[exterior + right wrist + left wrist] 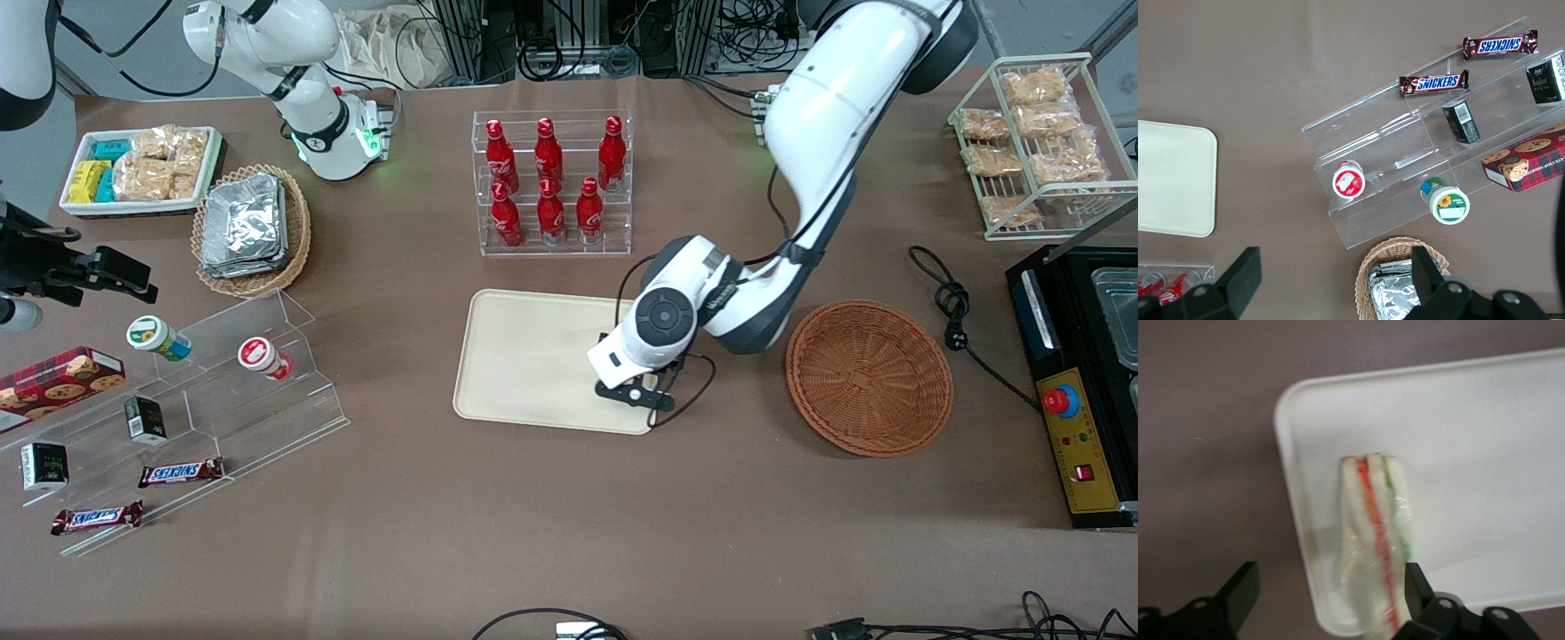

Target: Place sandwich from basket to tray

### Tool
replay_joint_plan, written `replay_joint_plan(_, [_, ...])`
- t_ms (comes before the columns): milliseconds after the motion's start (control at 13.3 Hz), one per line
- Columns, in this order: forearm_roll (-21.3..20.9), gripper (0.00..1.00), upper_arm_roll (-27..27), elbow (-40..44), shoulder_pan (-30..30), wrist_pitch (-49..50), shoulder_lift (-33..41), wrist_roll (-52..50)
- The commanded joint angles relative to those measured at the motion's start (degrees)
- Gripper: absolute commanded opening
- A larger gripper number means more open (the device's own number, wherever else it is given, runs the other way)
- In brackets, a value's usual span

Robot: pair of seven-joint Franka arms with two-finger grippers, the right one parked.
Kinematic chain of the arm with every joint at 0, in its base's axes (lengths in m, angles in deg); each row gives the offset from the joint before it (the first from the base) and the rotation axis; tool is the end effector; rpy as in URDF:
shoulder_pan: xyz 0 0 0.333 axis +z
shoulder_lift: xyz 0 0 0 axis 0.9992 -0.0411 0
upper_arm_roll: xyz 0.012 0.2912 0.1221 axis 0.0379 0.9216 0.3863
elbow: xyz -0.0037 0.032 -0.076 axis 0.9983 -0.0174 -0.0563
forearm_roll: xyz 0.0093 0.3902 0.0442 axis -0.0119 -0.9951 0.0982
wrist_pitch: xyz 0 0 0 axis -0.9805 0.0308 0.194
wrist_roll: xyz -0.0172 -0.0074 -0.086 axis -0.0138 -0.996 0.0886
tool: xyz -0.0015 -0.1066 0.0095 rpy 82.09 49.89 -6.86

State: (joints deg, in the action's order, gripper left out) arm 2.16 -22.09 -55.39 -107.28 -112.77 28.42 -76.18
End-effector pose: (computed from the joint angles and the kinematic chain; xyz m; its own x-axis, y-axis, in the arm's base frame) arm 0.5778 -0.3977 0.2878 0.9617 -0.2201 -0.1634 -0.2150 -0.9754 0.0490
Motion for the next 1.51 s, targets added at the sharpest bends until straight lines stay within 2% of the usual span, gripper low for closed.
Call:
replay_joint_plan(0, [-0.1, 1.0, 0.0, 2.4, 2.8, 10.5, 7.5, 0.5])
replay_joint_plan(226, [0.3, 1.0, 0.0, 2.2, 6.4, 19.1, 15.3, 4.4])
replay_joint_plan(527, [0.3, 1.0, 0.1, 2.3, 14.4, 30.4, 23.6, 12.0])
replay_joint_plan(678, [0.4, 1.0, 0.1, 2.2, 18.7, 32.8, 26.9, 16.1])
replay_joint_plan(904, [0.4, 1.0, 0.1, 2.1, 24.3, 35.5, 30.4, 16.9])
replay_joint_plan(1432, [0.4, 1.0, 0.3, 1.9, 26.1, 41.3, 31.8, 19.7])
